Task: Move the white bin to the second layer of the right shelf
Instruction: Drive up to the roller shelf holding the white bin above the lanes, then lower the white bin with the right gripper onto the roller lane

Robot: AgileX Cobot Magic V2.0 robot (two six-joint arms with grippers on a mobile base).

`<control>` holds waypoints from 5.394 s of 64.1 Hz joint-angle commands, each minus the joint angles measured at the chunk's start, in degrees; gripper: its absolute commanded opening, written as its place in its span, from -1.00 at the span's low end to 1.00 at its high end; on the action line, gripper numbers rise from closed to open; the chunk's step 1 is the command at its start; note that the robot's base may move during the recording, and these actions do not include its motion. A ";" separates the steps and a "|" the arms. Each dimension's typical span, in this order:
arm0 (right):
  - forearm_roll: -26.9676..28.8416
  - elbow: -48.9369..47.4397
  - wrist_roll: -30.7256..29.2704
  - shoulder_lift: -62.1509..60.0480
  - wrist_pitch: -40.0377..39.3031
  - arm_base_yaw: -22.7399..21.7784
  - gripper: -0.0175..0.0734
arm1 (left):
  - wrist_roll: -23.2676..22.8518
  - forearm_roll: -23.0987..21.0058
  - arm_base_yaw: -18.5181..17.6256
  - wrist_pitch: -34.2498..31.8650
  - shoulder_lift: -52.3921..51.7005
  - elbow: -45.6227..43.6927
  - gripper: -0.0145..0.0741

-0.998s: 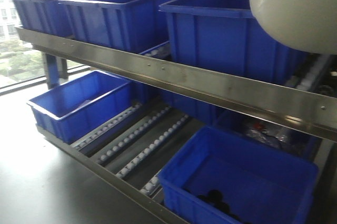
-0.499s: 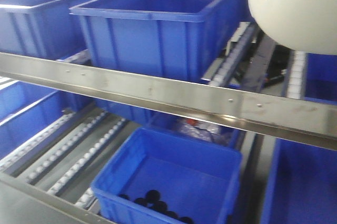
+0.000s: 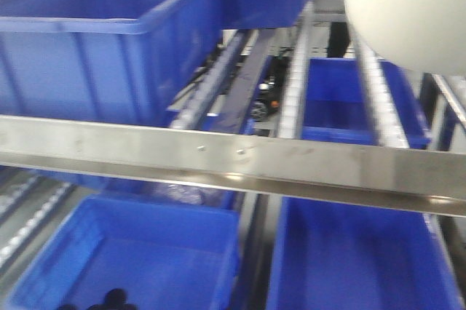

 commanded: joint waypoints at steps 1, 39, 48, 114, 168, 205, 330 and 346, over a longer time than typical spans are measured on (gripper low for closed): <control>0.03 -1.90 -0.12 -0.12 -6.09 -0.36 -0.49 | -0.20 -0.31 0.05 -4.83 -0.80 2.11 -0.48; 0.03 -1.90 -0.12 -0.12 -6.09 -0.36 -0.49 | -0.20 -0.31 0.05 -4.83 -0.80 2.11 -0.48; 0.03 -1.90 -0.12 -0.12 -6.09 -0.36 -0.49 | -0.20 -0.31 0.05 -4.83 -0.80 2.11 -0.48; 0.03 -1.90 -0.12 -0.12 -6.09 -0.36 -0.49 | -0.20 -0.31 0.05 -4.83 -0.80 2.11 -0.48; 0.03 -1.90 -0.12 -0.12 -6.09 -0.36 -0.49 | -0.20 -0.31 0.05 -4.83 -0.80 2.11 -0.48; 0.03 -1.90 -0.12 -0.12 -6.09 -0.36 -0.49 | -0.20 -0.31 0.05 -4.83 -0.80 2.11 -0.48; 1.86 -21.46 -0.12 41.19 -8.88 -0.36 -0.49 | -0.20 -0.31 0.05 -4.83 -0.80 2.11 -0.48; 1.86 -24.66 -0.12 48.78 -9.27 -0.36 -0.49 | -0.20 -0.31 0.05 -4.83 -0.80 2.11 -0.48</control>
